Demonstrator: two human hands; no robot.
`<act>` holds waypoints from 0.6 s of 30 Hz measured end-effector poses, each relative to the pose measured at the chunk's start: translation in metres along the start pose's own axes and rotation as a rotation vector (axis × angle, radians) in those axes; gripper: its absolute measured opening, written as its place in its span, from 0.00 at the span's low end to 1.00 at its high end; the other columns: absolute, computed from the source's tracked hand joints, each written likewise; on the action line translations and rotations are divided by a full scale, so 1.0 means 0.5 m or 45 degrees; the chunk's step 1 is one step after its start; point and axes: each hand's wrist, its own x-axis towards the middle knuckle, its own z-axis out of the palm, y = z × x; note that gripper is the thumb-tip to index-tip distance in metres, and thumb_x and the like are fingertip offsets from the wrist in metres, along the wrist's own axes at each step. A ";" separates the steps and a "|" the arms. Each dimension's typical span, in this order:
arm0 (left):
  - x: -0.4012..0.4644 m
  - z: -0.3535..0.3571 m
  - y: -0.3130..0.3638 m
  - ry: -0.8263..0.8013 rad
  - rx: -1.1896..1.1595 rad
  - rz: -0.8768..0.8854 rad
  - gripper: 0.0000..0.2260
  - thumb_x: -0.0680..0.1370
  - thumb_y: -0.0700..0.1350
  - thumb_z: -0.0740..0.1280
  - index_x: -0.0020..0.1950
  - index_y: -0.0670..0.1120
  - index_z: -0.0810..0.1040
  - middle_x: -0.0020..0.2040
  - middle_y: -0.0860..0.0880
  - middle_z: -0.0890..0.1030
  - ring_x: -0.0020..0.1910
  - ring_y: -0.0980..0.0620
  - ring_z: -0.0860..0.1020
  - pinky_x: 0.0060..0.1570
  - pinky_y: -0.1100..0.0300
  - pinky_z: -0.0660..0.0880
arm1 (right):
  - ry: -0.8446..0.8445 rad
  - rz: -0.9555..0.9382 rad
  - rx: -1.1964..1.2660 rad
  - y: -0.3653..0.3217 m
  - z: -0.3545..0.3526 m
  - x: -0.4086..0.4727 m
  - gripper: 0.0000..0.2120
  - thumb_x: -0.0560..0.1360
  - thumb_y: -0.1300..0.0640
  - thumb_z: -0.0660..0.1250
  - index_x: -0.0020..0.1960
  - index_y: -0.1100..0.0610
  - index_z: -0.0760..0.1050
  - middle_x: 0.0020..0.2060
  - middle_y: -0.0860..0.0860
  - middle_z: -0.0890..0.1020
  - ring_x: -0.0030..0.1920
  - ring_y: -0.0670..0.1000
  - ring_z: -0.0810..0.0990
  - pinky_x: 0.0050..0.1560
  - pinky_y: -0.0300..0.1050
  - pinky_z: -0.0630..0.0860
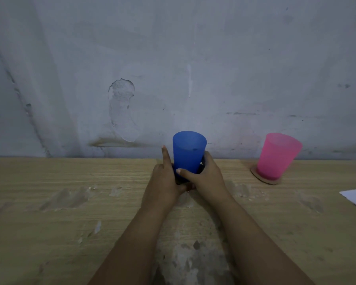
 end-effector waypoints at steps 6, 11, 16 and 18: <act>0.000 0.001 -0.002 -0.006 0.030 -0.017 0.56 0.69 0.50 0.75 0.73 0.49 0.29 0.57 0.45 0.77 0.53 0.49 0.77 0.52 0.49 0.77 | -0.011 -0.008 -0.043 0.002 0.000 -0.002 0.33 0.65 0.49 0.75 0.65 0.50 0.65 0.59 0.46 0.77 0.54 0.45 0.77 0.48 0.39 0.78; 0.000 0.001 -0.006 -0.007 0.036 -0.025 0.55 0.68 0.50 0.75 0.75 0.48 0.32 0.56 0.47 0.78 0.53 0.49 0.77 0.52 0.50 0.77 | -0.042 -0.024 -0.065 0.005 0.002 -0.003 0.38 0.64 0.50 0.76 0.69 0.49 0.61 0.59 0.43 0.75 0.56 0.45 0.75 0.47 0.34 0.75; -0.035 -0.024 0.004 0.056 0.151 -0.070 0.47 0.66 0.56 0.76 0.76 0.43 0.54 0.62 0.47 0.75 0.63 0.48 0.72 0.57 0.53 0.74 | -0.068 0.062 -0.141 0.007 -0.035 -0.028 0.44 0.64 0.51 0.77 0.73 0.49 0.57 0.65 0.48 0.72 0.62 0.48 0.72 0.55 0.40 0.70; -0.063 -0.042 0.000 0.051 0.250 -0.095 0.40 0.67 0.58 0.75 0.72 0.45 0.62 0.66 0.47 0.72 0.67 0.49 0.68 0.61 0.55 0.69 | -0.067 0.068 -0.243 0.010 -0.067 -0.046 0.39 0.65 0.51 0.76 0.71 0.49 0.61 0.64 0.48 0.73 0.61 0.46 0.72 0.56 0.41 0.69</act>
